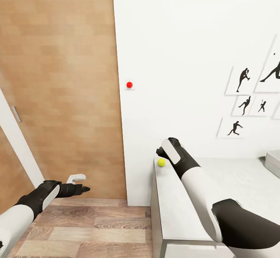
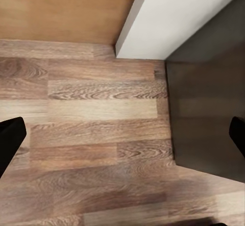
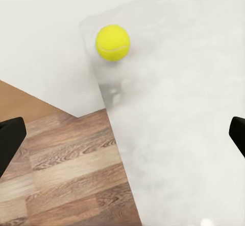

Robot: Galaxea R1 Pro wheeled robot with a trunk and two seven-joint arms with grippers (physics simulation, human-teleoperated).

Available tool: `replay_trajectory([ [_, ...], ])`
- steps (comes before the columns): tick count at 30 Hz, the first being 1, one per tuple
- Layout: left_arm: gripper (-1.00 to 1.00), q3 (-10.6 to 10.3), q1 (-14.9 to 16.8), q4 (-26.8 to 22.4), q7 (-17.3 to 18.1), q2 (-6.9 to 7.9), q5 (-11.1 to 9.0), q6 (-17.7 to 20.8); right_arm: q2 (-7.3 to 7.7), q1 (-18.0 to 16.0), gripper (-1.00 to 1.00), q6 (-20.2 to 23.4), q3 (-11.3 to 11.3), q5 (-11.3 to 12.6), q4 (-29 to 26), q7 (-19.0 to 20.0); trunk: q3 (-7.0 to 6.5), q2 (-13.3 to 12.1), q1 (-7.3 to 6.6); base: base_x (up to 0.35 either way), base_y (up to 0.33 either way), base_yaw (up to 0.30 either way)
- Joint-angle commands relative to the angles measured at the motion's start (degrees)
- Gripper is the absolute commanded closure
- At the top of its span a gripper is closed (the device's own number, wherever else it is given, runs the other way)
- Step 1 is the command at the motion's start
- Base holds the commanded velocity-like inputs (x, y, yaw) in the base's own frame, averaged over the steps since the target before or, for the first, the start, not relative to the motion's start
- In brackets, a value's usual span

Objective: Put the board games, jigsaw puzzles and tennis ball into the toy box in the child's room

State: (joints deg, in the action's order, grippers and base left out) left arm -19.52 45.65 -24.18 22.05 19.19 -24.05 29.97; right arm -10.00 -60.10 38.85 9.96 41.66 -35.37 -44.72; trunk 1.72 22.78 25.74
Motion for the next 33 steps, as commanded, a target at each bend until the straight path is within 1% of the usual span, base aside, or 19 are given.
replay_trajectory([
  [1, -1.0, -0.3, 0.1, -0.1, 0.0, 0.06, -0.3, 0.3, 0.0, -0.1, -1.0, 0.2, 0.1, 0.4, -0.1, -0.5, 0.14, 0.1, 0.04, 0.0, 0.0, -0.001],
  [10, -1.0, -0.3, 0.1, -0.1, 0.0, 0.01, -0.3, -0.1, 0.0, -0.1, -1.0, 0.1, 0.1, 0.4, -0.1, -0.5, 0.14, 0.1, 0.04, 0.006, 0.0, 0.0],
  [14, -1.0, -0.3, 0.1, -0.1, 0.0, -0.02, -0.2, -1.0, 0.0, 0.0, -1.0, 0.1, 0.1, 0.4, -0.1, -0.5, 0.14, 0.1, 0.04, 0.135, 0.028, 0.0],
  [20, -1.0, -0.3, 0.1, -0.1, 0.0, 0.02, -0.2, -1.2, 0.0, 0.0, -1.0, 0.1, 0.2, 0.3, -0.1, -0.5, 0.14, 0.1, 0.04, 0.07, 0.018, 0.0],
  [33, -1.0, -0.3, 0.1, -0.1, 0.0, 0.06, -0.2, -1.2, 0.0, 0.0, -1.0, 0.1, 0.2, 0.3, -0.1, -0.5, 0.14, 0.1, 0.04, 0.156, 0.093, 0.0],
])
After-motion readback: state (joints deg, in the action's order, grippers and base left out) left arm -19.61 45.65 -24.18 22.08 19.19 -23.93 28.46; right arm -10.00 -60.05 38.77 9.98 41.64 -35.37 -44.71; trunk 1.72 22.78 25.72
